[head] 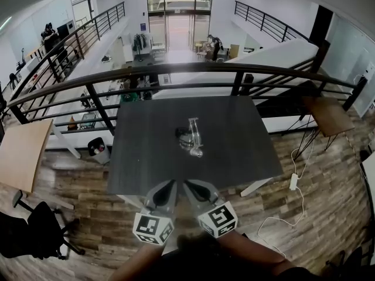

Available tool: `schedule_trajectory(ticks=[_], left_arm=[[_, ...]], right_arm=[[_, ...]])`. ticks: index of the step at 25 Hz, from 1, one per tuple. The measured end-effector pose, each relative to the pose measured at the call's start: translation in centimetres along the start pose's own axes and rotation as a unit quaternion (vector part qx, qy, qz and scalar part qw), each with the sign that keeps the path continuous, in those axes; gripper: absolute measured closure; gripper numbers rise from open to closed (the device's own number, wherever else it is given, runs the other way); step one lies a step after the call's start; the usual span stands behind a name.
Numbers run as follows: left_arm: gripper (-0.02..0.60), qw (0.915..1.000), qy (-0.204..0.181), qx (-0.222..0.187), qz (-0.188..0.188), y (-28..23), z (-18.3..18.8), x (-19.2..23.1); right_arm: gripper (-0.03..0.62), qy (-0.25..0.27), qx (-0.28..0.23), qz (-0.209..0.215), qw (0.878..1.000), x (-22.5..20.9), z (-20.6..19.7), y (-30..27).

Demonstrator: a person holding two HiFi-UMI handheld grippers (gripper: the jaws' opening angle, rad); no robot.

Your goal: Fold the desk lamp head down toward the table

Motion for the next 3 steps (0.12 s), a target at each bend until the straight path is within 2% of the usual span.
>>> schedule_trajectory(ticks=[3], left_arm=[[0.580,1.0000,0.000,0.000,0.000,0.18,0.19,-0.10]], right_arm=[[0.592,0.003,-0.002,0.001,1.000,0.21,0.26,0.08]])
Point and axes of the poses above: the fingertips, and each gripper's own axes: y backward along the fingers, x to its left, z out of its top, the point moved 6 cm from there along y, backward along the fingers, and after that the axes turned 3 degrees about y, right-handed, at the moved point
